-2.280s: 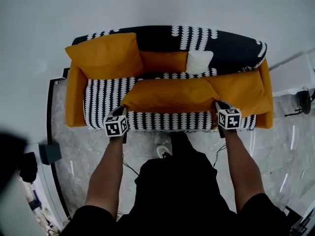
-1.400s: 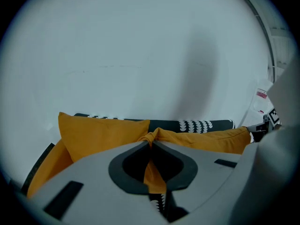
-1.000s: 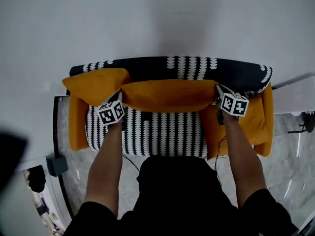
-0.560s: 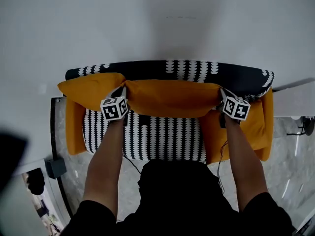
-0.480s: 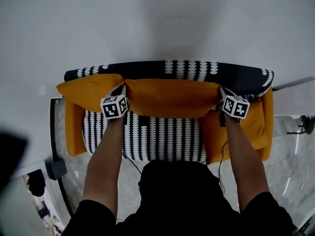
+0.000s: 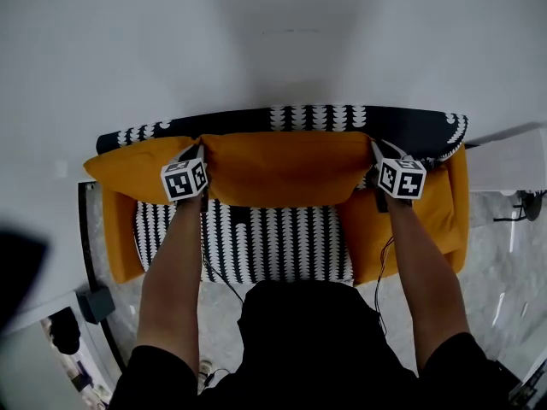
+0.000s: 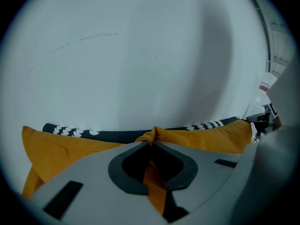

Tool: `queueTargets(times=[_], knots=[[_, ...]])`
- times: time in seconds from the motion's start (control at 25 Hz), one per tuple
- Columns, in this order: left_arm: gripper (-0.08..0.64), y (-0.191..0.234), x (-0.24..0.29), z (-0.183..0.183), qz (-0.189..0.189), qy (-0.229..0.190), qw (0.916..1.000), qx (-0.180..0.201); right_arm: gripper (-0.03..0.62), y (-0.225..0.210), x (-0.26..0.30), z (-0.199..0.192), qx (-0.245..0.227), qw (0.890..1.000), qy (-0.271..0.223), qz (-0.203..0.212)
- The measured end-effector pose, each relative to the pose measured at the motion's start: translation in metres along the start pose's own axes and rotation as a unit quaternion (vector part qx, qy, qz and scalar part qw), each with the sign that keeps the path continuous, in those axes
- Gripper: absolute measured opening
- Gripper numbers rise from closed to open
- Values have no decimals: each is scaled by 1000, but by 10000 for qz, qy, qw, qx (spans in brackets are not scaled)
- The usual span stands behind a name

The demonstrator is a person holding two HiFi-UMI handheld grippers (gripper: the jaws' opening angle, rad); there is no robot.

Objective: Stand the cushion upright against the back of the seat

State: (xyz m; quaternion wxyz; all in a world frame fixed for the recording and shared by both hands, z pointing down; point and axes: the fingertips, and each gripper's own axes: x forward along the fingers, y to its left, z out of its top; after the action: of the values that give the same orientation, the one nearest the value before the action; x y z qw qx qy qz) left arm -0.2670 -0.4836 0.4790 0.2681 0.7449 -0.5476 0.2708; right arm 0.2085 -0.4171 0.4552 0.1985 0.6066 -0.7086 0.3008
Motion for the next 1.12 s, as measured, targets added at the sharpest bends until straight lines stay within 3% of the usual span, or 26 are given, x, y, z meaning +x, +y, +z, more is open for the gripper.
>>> queueTargets(times=[0.24,0.52,0.96,1.12], knots=[[34,7,13,1,177,290,9994,10,49,12,-23,-3,67,9996,-248,99],[34,7,14,10,192,282,9994,-92,49,44,-46,-21,-148,9989,-190,403],[50,5,-14,4,-201,-219,9994,-154,49,87,-85,-32,-121,9962,-256,824],[126,6,-35,15,-232,-462,9986,-83,49,98,-97,-42,-179,9962,-254,817]])
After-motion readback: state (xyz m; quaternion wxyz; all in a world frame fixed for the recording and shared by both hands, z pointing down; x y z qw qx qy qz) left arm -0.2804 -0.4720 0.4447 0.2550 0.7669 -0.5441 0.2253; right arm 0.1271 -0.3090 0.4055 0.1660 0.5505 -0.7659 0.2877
